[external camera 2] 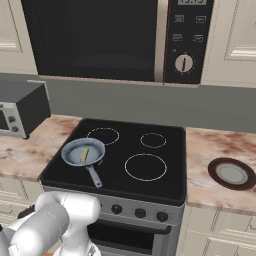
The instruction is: Pick up the butter stick and place it in the pan. Then turn on the burner for the pan.
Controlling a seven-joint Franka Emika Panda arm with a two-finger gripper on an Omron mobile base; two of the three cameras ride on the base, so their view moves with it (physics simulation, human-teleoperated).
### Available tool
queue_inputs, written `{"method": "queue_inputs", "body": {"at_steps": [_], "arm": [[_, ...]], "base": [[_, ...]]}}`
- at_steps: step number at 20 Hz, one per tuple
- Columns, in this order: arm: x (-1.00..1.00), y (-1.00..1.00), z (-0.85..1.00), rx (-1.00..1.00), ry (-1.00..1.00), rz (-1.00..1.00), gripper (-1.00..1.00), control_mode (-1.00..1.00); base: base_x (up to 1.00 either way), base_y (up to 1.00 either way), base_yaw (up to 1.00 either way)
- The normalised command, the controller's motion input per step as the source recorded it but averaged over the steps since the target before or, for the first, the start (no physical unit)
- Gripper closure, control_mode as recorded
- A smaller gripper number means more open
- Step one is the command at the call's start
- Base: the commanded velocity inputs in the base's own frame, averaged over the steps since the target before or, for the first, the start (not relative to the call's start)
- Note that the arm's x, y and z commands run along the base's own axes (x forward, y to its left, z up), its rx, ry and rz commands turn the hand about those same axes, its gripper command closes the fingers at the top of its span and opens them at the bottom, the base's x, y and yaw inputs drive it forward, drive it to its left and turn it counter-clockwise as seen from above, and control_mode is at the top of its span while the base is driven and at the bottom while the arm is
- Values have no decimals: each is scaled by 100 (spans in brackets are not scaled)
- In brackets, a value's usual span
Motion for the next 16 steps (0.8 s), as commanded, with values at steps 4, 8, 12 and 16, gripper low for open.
{"method": "queue_inputs", "body": {"at_steps": [4, 8, 12, 16], "arm": [[22, -18, -9, 7, 0, 6, 100, -100], [22, -4, -1, 5, 0, 8, 100, -100], [23, -1, 0, 4, 0, 8, 100, -100], [13, -1, 0, 1, 0, 9, 100, -100]], "base": [[0, 0, 0], [0, 0, 0], [0, 0, 0], [0, 0, 0]]}}
